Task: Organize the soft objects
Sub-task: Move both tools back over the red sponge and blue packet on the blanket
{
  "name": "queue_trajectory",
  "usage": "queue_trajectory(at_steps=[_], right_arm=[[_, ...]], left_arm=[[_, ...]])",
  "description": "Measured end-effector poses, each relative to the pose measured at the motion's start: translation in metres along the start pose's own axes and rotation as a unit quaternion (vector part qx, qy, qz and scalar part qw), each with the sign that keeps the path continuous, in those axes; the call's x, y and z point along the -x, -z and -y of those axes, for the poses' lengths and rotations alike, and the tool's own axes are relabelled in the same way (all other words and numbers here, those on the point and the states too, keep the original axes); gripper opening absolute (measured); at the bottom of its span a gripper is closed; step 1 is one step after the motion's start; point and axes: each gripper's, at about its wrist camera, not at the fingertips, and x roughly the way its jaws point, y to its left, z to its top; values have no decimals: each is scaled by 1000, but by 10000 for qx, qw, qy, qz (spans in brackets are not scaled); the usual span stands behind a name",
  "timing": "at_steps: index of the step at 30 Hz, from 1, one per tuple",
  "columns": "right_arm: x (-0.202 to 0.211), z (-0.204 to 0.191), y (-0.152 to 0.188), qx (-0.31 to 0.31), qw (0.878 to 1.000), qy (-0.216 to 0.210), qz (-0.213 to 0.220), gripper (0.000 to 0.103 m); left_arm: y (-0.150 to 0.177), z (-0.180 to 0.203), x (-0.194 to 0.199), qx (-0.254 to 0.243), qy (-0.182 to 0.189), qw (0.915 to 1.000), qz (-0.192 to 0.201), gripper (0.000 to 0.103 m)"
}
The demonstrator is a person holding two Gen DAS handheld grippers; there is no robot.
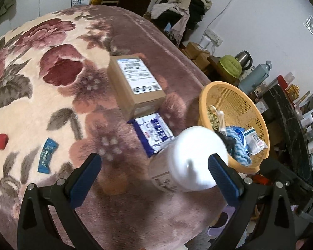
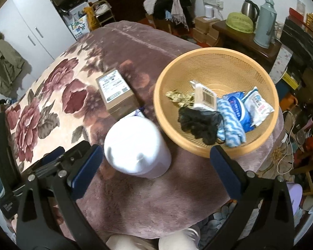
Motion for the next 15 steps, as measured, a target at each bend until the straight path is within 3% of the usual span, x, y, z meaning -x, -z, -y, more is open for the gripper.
queue_trajectory(at_steps=[15], right_arm=[[-14,-57,16,421,9990,-5,-129,103]], left_arm=[[13,-70,11,400,-162,9991,-34,102]])
